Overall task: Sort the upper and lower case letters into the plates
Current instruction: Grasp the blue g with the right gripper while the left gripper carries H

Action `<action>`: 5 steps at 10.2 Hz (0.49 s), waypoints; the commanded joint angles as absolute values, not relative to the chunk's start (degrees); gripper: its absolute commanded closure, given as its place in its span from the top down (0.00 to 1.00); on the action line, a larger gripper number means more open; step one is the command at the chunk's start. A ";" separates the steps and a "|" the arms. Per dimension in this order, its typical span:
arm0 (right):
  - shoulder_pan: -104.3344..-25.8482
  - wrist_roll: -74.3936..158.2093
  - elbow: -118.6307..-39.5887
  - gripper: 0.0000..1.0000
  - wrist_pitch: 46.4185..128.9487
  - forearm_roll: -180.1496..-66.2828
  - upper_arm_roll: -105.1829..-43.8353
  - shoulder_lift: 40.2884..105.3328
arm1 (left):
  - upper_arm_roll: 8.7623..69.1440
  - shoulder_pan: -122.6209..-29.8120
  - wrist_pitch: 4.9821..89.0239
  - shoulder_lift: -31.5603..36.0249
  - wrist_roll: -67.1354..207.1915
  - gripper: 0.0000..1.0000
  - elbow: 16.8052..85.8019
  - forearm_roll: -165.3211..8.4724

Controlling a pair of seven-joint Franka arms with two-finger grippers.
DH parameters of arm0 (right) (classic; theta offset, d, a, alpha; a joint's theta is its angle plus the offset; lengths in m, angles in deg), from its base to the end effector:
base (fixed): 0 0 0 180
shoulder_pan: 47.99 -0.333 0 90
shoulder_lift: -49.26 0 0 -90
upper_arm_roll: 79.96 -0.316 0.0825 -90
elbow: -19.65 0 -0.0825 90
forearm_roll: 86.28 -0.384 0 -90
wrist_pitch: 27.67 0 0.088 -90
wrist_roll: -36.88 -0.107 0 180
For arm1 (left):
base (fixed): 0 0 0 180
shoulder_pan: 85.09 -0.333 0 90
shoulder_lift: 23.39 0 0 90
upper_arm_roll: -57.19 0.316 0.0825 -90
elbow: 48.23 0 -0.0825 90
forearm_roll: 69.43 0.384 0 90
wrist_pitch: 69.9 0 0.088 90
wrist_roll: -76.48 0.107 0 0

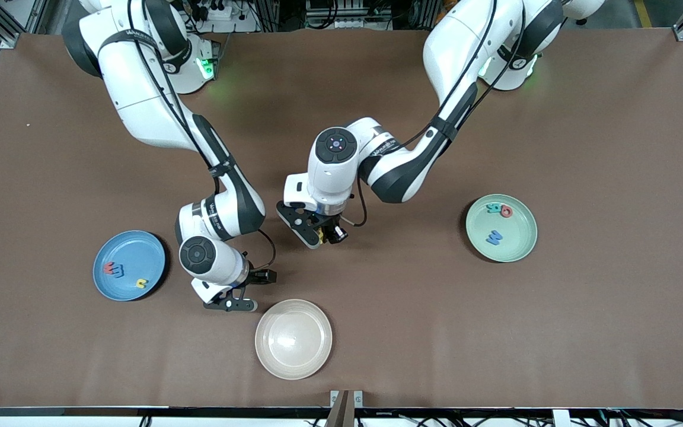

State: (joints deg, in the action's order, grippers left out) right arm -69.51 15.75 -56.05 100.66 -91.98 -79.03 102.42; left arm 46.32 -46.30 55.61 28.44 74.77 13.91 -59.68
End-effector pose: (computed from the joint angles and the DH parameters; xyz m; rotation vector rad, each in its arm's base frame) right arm 0.6910 0.2656 0.1721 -3.0823 0.1003 0.0485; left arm 0.5556 -0.5643 0.3025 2.7805 -1.2310 0.3010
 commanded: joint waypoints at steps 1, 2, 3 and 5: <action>-70.32 13.94 -54.53 1.00 99.68 -91.20 -78.29 103.14 | 30.38 -71.29 28.72 21.70 96.78 0.24 18.74 -58.45; -70.32 13.94 -54.53 1.00 99.68 -91.20 -78.29 103.14 | 30.38 -71.29 28.72 21.79 96.78 0.24 18.74 -58.45; -70.32 13.85 -54.62 1.00 99.77 -91.20 -78.29 103.14 | 30.38 -71.38 28.72 21.70 96.78 0.24 18.74 -58.45; -70.32 13.59 -54.62 0.16 99.86 -91.29 -78.38 103.14 | 30.38 -71.29 28.72 21.79 96.78 0.24 18.74 -58.45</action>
State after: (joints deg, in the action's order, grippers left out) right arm -69.56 15.15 -56.04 100.63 -91.96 -79.00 102.42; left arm 46.92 -46.27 52.83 28.56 76.98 13.74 -59.59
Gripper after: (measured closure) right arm 0.066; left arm 0.648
